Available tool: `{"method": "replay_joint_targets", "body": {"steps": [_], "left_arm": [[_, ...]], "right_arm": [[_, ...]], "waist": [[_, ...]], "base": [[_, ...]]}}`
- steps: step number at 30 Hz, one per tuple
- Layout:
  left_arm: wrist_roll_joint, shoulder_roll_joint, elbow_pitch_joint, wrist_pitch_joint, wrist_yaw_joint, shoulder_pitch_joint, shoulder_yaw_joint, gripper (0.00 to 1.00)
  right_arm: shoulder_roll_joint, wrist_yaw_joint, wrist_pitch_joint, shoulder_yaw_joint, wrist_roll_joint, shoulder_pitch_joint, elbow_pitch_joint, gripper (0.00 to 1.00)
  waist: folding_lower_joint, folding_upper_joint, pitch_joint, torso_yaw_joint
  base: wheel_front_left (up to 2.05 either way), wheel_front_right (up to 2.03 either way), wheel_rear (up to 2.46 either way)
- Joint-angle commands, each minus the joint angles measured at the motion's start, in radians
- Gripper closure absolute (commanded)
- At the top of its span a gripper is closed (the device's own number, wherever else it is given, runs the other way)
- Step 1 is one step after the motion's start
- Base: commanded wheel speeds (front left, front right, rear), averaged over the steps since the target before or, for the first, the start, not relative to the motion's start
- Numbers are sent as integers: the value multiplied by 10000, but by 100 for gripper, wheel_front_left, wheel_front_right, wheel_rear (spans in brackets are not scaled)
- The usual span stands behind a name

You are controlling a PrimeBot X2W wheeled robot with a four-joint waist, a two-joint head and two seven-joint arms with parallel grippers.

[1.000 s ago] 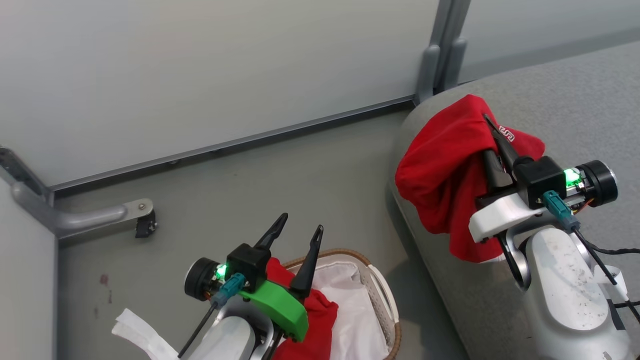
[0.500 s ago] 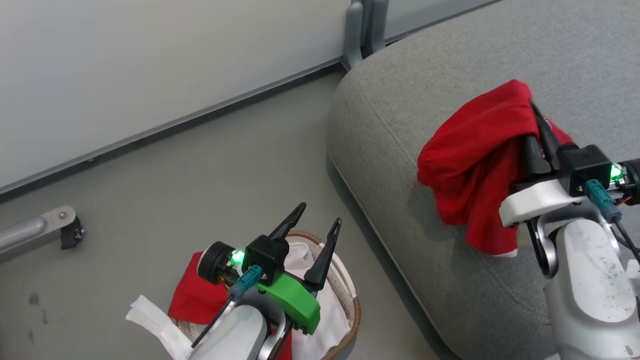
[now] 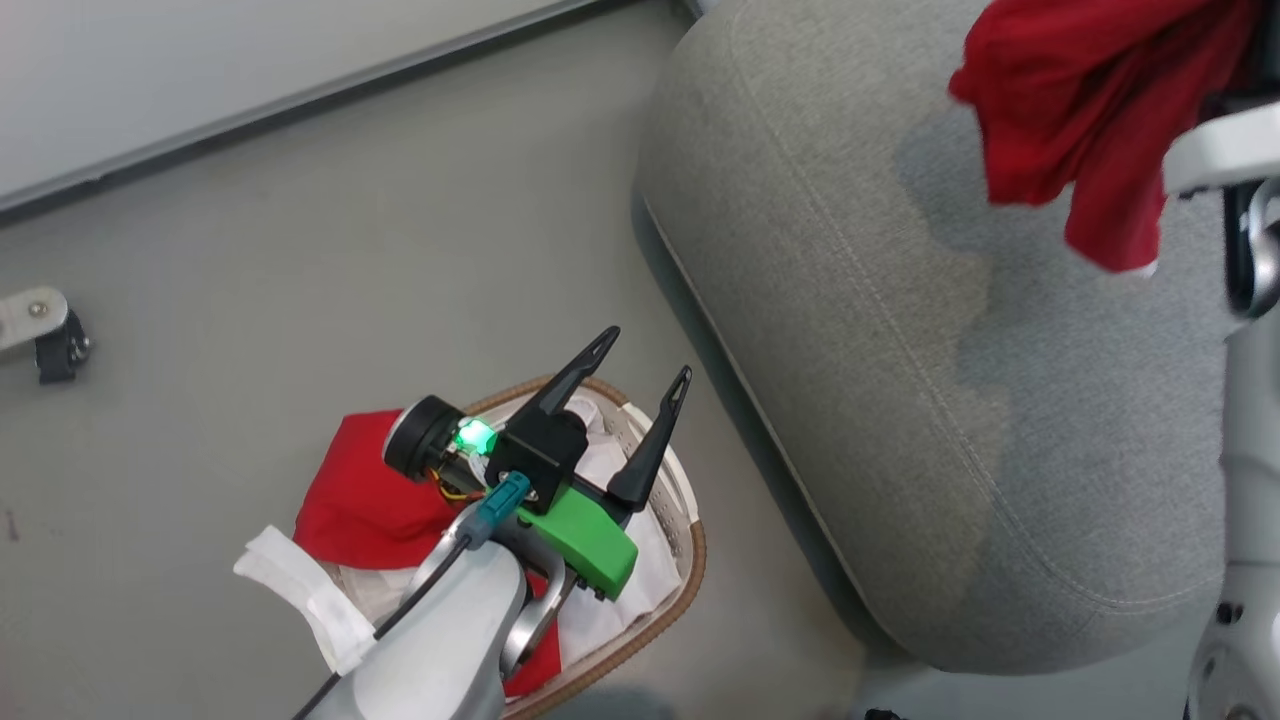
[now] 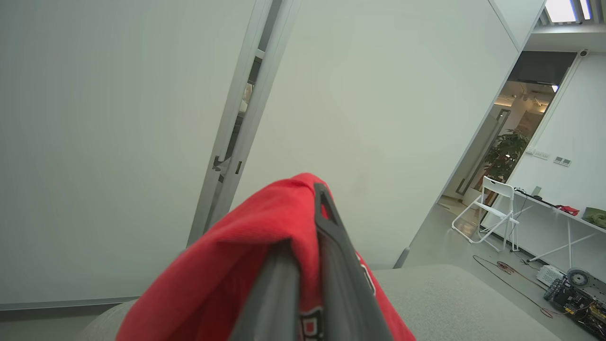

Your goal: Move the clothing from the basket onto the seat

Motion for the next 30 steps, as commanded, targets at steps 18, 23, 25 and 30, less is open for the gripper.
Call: {"method": "replay_joint_targets", "body": {"steps": [18, 23, 25, 30], "left_arm": [[438, 842, -894, 215, 228, -1432, -19, 0], [325, 888, -859, 193, 297, -1420, 4, 0], [284, 920, -808, 175, 305, -1373, 5, 0], [193, 977, -705, 136, 344, -1279, 56, 0]], "right_arm": [[-2349, -14, -13, -205, -321, -4399, 3154, 100], [-2090, -14, -15, -487, -407, -3818, 4141, 100], [-2062, -14, -15, -405, -416, -3621, 4513, 100], [-2052, -14, -15, -20, -322, -3179, 5121, 100]], "waist": [[0, -1, 4154, 1292], [0, -1, 4289, 1359], [0, -1, 4256, 1371], [0, -1, 4098, 1342]], "base": [[0, 0, 0], [0, 0, 0], [0, 0, 0], [0, 0, 0]]}}
